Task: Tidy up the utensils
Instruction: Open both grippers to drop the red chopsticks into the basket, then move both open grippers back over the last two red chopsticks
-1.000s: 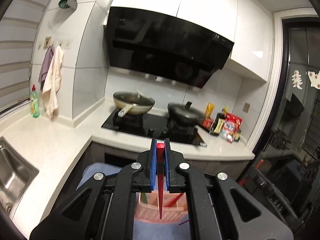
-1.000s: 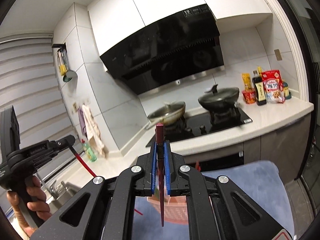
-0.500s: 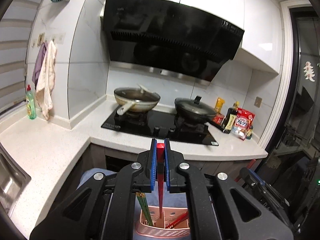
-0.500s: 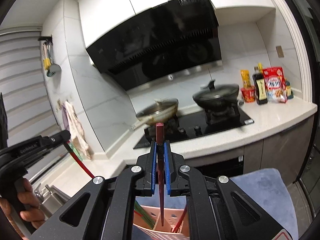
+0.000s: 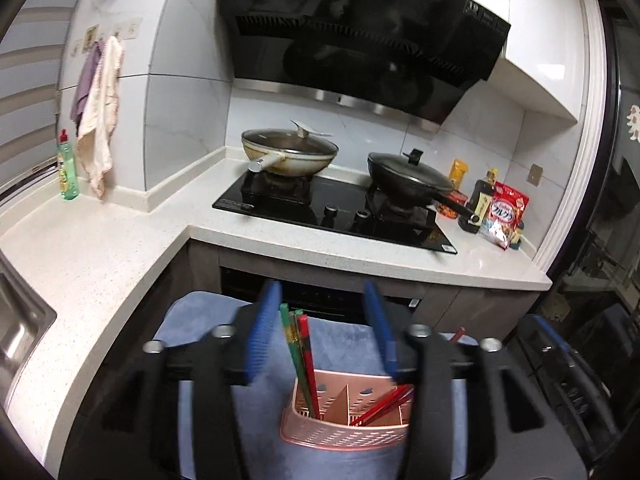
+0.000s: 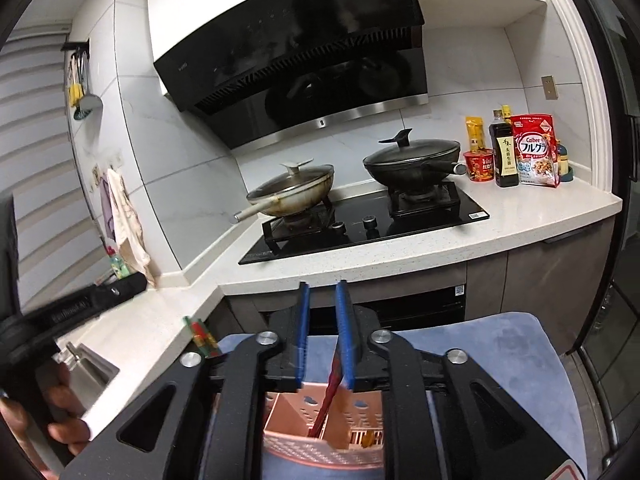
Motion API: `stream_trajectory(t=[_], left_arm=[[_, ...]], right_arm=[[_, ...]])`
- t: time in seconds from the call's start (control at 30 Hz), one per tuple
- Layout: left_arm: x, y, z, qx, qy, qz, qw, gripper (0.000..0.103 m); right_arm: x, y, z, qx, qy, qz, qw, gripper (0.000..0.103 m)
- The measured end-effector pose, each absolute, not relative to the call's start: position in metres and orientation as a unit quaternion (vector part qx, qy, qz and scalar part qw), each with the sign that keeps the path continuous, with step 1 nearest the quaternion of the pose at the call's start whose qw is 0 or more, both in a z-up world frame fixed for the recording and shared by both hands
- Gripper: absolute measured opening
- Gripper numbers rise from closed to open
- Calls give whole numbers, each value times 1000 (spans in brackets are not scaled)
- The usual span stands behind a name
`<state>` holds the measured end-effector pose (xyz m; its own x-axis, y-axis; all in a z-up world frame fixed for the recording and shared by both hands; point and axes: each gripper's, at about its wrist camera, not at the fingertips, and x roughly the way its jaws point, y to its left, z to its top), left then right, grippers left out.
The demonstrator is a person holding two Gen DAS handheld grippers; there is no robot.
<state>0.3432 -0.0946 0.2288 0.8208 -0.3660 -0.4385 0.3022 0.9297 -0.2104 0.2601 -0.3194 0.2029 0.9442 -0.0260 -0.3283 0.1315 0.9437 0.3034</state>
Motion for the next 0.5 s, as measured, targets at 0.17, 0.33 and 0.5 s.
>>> stream_trajectory(t=[0.17,0.33,0.5], left_arm=[[312,-86,227,-44,237,-167,956,58],[271,-71,213,-16,239,-155,958,70],[229,-44,176,-22,269,-148,951,75]], right_arm=[[228,-315,210,153,160,-33,975,34],[184,-305,197,144,186,-24,972,42],[131,-283,167,125,218,-22,968,51]])
